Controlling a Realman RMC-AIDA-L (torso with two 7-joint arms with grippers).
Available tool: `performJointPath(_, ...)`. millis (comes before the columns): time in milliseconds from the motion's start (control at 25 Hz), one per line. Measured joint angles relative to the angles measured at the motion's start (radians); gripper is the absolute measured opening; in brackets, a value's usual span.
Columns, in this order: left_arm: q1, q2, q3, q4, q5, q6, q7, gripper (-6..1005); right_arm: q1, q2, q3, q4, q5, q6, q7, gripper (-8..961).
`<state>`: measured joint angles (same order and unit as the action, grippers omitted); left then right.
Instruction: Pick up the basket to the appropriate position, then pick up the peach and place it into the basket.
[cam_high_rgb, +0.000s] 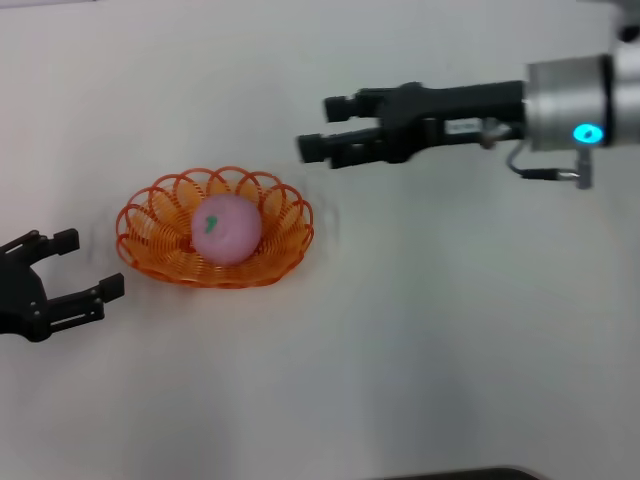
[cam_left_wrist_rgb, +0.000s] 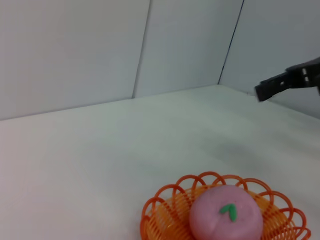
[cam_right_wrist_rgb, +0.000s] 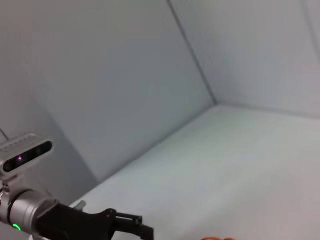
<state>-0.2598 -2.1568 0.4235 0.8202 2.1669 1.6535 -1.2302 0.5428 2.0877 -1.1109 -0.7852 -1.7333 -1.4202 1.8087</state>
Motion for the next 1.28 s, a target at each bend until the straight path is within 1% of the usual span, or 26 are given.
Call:
performJointPath(160, -0.003, 0.002, -0.013, -0.009, -0.011, 0.0, 0.0, 888, -0.075, -0.001, 0.098, 0.02, 0.003, -0.064, -0.148, 957)
performJointPath(320, -0.008, 0.003, -0.035, -0.029, -0.024, 0.007, 0.0, 887, -0.143, -0.002, 0.155, 0.056, 0.002, -0.106, -0.285, 957)
performJointPath(520, -0.002, 0.005, -0.039, -0.032, -0.025, 0.011, -0.001, 887, -0.217, -0.004, 0.202, 0.071, -0.004, -0.195, -0.417, 958)
performJointPath(680, 0.005, 0.004, -0.039, -0.033, -0.026, 0.019, -0.001, 888, -0.271, -0.017, 0.209, 0.07, -0.011, -0.242, -0.484, 958)
performJointPath(800, 0.005, 0.004, -0.039, -0.033, -0.024, 0.035, 0.002, 888, -0.299, -0.029, 0.231, 0.067, -0.055, -0.252, -0.515, 958)
performJointPath(960, 0.002, 0.004, -0.038, -0.033, -0.024, 0.072, 0.004, 888, -0.306, -0.04, 0.284, 0.071, -0.151, -0.256, -0.566, 958)
performJointPath(1080, 0.002, 0.004, -0.037, -0.035, -0.022, 0.076, 0.004, 887, -0.311, -0.04, 0.32, 0.072, -0.206, -0.264, -0.613, 958)
performJointPath(1280, 0.007, 0.003, -0.034, -0.043, -0.017, 0.083, 0.004, 887, -0.327, -0.031, 0.386, 0.073, -0.253, -0.26, -0.698, 957)
